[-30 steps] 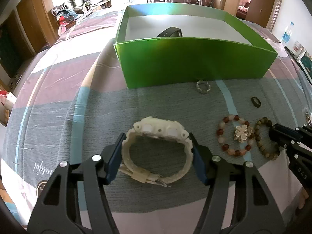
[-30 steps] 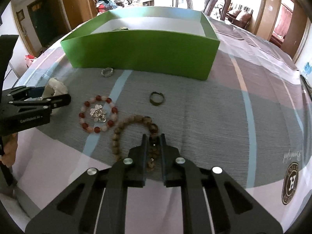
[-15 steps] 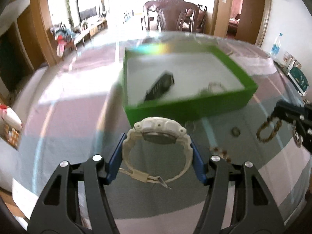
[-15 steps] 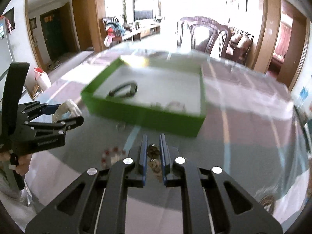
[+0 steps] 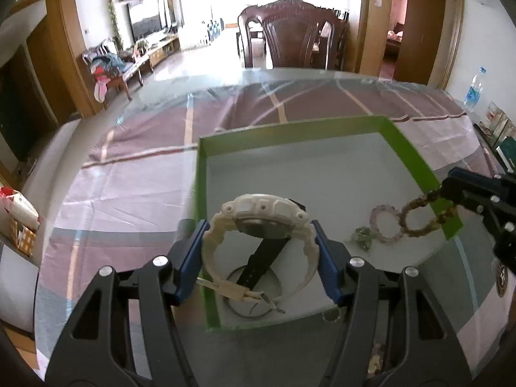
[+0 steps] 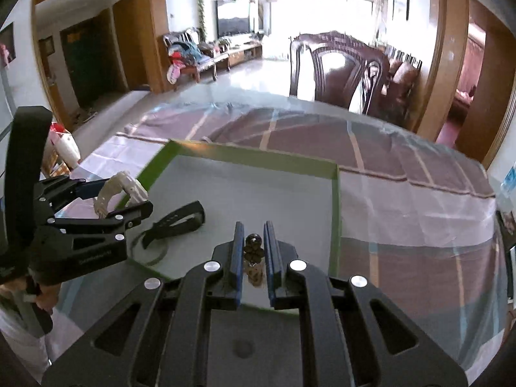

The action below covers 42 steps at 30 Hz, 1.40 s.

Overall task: Organize jewelry
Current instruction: 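Carry the watch and wooden bracelet over the green box and open both tools, then move the right tool to the silver charm on the red-and-white bead bracelet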

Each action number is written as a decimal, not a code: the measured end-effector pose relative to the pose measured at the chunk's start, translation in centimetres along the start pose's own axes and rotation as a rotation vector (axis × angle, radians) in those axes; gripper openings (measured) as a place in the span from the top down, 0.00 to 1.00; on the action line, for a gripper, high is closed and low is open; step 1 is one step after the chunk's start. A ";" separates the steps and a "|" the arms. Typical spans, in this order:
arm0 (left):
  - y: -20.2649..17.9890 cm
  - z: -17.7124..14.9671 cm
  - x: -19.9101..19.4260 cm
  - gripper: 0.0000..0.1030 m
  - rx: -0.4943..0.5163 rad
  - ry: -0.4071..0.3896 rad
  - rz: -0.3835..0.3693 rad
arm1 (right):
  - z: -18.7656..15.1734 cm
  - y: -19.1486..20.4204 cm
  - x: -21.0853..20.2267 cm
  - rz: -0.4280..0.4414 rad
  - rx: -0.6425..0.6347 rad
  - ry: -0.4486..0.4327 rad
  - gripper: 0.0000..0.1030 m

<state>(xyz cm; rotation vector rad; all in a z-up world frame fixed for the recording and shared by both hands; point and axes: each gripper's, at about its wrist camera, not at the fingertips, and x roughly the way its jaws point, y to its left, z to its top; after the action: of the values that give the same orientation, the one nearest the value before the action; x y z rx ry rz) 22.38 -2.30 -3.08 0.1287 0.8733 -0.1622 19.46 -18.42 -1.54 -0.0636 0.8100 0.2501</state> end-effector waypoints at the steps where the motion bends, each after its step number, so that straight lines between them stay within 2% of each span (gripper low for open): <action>1: 0.0 0.1 0.6 0.40 -0.003 0.010 -0.005 | 0.0 -0.1 0.7 -0.003 0.006 0.009 0.88; 4: 0.0 -0.3 1.6 0.39 -0.006 0.030 -0.010 | -0.5 -0.2 1.6 0.000 0.004 0.024 0.88; 5: 0.0 -0.5 1.5 0.37 -0.005 0.026 -0.008 | -0.7 -0.3 1.6 -0.006 0.007 0.027 0.84; 6: -0.1 -0.6 1.2 0.30 0.000 0.014 0.000 | -1.1 -0.4 1.2 -0.012 0.011 0.031 0.71; 7: 0.0 -0.8 0.7 0.29 0.007 0.000 0.007 | -1.5 -0.5 0.5 -0.009 0.010 0.023 0.65; 8: -0.1 -1.2 -0.2 0.29 0.017 -0.020 0.017 | -1.9 -0.6 -0.3 -0.004 0.004 0.010 0.62; 11: -0.4 -3.0 -2.8 0.29 0.040 -0.044 0.005 | -4.2 -1.0 -2.8 0.021 0.004 0.004 0.62; 14: -1.2 -6.1 -4.5 0.29 0.066 -0.017 -0.042 | -6.9 -1.4 -3.9 0.041 0.014 0.036 0.62; 18: -3.6 -10.3 -4.2 0.29 0.126 0.064 -0.125 | -10.1 -1.4 -2.4 0.014 0.021 0.101 0.62; 24: -6.1 -13.5 -3.2 0.29 0.173 0.126 -0.159 | -12.2 -1.1 0.4 0.048 0.058 0.167 0.62; 28: -5.4 -14.0 -2.9 0.29 0.146 0.139 -0.140 | -12.5 1.3 -0.3 0.136 0.000 0.154 0.62; 32: -4.1 -14.9 -2.7 0.29 0.120 0.169 -0.079 | -12.5 4.3 -0.9 0.246 -0.072 0.140 0.63; 35: -3.0 -15.4 -2.9 0.29 0.102 0.177 -0.075 | -13.0 6.3 -0.4 0.263 -0.115 0.163 0.63; 38: -2.1 -15.7 -3.0 0.29 0.076 0.179 -0.058 | -13.6 7.4 0.6 0.240 -0.150 0.192 0.64; 40: -1.7 -15.8 -3.2 0.29 0.063 0.176 -0.051 | -14.0 7.7 1.1 0.229 -0.161 0.208 0.79; 41: -1.4 -15.8 -3.0 0.29 0.057 0.177 -0.051 | -14.1 7.8 1.2 0.229 -0.161 0.207 0.83; 42: -1.5 -15.8 -3.1 0.29 0.053 0.178 -0.051 | -14.0 7.8 1.2 0.226 -0.160 0.209 0.83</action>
<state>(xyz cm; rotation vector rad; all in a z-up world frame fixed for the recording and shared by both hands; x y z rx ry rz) 8.30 -0.63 -10.77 0.1725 1.0504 -0.2239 8.39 -12.78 -11.75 -0.1509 1.0049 0.5281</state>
